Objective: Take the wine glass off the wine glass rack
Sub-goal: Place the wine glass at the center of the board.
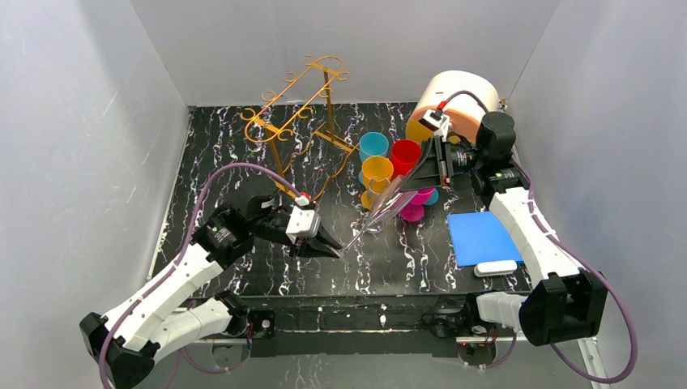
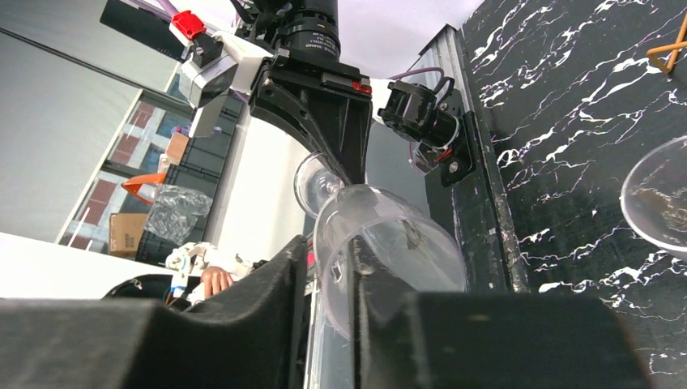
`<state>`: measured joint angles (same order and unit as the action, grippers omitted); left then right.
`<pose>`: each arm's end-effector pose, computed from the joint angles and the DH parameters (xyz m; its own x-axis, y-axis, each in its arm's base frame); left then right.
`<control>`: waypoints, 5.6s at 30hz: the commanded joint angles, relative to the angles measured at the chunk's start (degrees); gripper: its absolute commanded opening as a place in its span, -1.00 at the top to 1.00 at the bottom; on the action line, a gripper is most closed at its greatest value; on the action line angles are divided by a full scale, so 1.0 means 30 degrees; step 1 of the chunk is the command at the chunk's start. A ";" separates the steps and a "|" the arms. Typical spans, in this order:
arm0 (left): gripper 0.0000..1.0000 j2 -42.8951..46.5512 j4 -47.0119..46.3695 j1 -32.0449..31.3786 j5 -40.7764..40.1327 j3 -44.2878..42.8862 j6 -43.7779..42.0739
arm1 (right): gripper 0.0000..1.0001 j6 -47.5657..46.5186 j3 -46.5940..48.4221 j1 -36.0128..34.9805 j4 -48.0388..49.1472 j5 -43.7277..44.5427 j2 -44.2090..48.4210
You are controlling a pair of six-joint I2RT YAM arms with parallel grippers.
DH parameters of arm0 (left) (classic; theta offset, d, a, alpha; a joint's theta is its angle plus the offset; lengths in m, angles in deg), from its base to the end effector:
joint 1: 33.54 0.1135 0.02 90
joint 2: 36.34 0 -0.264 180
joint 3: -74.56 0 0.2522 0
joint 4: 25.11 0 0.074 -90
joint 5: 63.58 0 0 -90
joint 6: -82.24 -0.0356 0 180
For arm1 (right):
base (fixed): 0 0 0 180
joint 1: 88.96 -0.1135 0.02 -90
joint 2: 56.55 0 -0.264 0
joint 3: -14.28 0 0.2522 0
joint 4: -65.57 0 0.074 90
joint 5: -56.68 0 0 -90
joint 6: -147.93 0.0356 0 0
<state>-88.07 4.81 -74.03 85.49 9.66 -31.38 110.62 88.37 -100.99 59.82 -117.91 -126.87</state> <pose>0.1250 -0.1469 0.3516 0.1832 0.1144 -0.9764 0.9660 -0.2055 0.1572 0.2470 0.0889 0.3760 -0.8101 -0.0960 -0.5784 -0.5749 -0.0641 0.8157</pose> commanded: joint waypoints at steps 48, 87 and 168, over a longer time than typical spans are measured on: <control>-0.43 0.5330 0.6186 0.0372 -0.5707 0.0540 0.0612 | 0.97 -0.5923 0.0388 -0.2948 -0.8289 0.5660 0.2612; -0.97 0.5151 0.5184 0.0372 -2.5346 0.2244 1.5078 | 0.97 -1.0484 0.3388 -0.3101 -2.0064 2.4169 0.4679; -0.97 0.6990 0.3659 0.0373 -2.5421 0.2265 1.7020 | 0.45 -1.1948 0.6653 -1.1047 -2.0315 3.3383 -0.2056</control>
<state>-68.46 16.40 -73.02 14.30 15.50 16.77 75.49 104.20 -134.34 0.33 -19.49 -133.13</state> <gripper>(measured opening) 0.983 0.274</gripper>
